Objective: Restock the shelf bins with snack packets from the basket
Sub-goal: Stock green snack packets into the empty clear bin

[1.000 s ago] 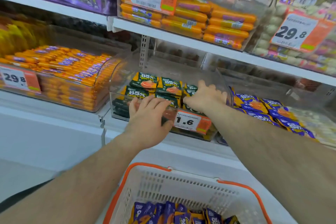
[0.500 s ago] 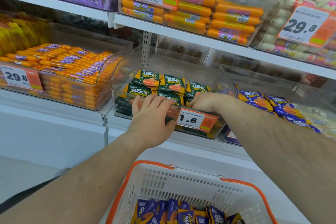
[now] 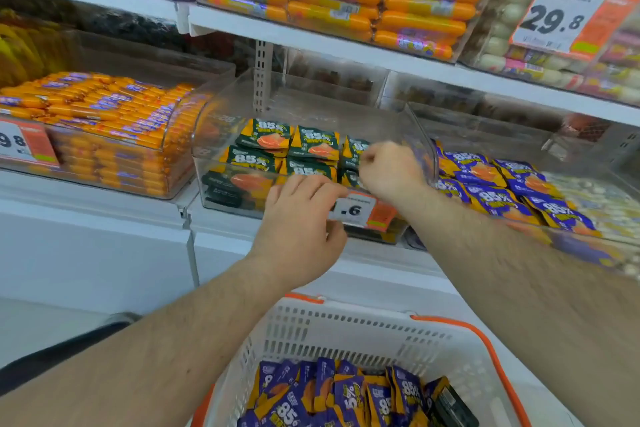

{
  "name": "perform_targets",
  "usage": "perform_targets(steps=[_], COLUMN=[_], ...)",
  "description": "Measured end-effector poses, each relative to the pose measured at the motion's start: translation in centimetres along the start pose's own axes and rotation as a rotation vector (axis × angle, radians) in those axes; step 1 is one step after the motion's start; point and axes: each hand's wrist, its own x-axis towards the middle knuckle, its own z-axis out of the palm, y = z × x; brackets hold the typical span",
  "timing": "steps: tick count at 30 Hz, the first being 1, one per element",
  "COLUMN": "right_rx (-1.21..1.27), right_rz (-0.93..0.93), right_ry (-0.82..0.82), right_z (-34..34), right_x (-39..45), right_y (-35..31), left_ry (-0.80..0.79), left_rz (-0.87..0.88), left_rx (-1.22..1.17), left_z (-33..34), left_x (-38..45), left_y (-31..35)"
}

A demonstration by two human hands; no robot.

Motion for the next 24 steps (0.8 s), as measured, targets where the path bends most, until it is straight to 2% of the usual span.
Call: perform_targets(steps=[2,3,5,6,8,12,17,21,24], right_rx=[0.109,0.152,0.219,0.255,0.309,0.297,0.096,-0.038,-0.130], right_rz=[-0.251,-0.394,-0.576,-0.598,-0.528,-0.204,0.096,0.162,0.171], right_ry=[0.409,0.530,0.612,0.598,0.518,0.136,-0.487,-0.956,-1.209], right_z=[0.4,0.8,2.3,3.2,5.1,9.5,14.4,16.8,17.9], right_x=[-2.7,-4.3,-7.2,-8.6,-11.1,-16.0,-21.2,-24.5,-26.2], right_y=[0.5,0.9,2.5,3.4,5.5,10.9,17.4,20.2,20.8], left_ry=[-0.223,-0.358,-0.580,-0.676,-0.832,-1.089,-1.257,-1.339,-1.339], left_rz=[-0.076,-0.123,-0.152,-0.152,-0.137,-0.049,0.039,0.073,0.080], left_rx=[-0.123,-0.165,-0.114,-0.087,-0.072,-0.044,-0.001,0.054,0.088], left_z=[0.6,1.1,2.1,2.5,3.6,5.7,7.7,8.3,8.6], left_x=[-0.6,-0.9,-1.2,-1.4,-1.6,-2.5,-3.7,-3.9,-3.8], left_y=[1.3,1.6,2.2,2.5,3.2,4.7,6.5,6.8,6.4])
